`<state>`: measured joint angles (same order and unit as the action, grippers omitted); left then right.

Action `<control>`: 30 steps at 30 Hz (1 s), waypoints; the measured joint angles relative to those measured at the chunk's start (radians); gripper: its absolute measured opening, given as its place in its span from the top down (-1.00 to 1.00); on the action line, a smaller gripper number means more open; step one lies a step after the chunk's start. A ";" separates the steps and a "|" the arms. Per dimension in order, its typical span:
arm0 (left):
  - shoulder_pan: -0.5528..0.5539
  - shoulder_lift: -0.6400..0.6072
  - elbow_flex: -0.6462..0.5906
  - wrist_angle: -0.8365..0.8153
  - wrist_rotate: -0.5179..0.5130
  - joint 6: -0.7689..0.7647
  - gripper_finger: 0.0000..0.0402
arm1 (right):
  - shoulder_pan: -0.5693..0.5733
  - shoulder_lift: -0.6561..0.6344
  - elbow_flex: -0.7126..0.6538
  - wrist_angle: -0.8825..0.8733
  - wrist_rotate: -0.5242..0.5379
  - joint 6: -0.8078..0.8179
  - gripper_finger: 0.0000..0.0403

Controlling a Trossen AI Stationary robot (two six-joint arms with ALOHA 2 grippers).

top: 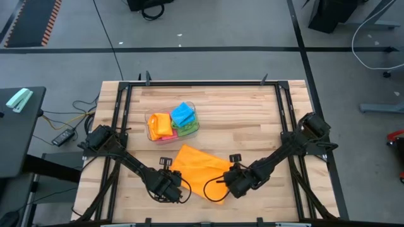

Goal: Fold microfiber towels
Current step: Fold the yellow microfiber towel

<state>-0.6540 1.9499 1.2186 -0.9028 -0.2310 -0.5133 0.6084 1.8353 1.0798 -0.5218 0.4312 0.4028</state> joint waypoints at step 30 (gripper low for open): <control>-0.012 0.004 0.019 -0.002 0.010 -0.023 0.63 | 0.066 -0.138 -0.067 -0.238 -0.002 0.277 0.16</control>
<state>-0.6658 1.9540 1.2377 -0.9052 -0.2205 -0.5359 0.6748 1.6978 1.0126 -0.7594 0.4292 0.6795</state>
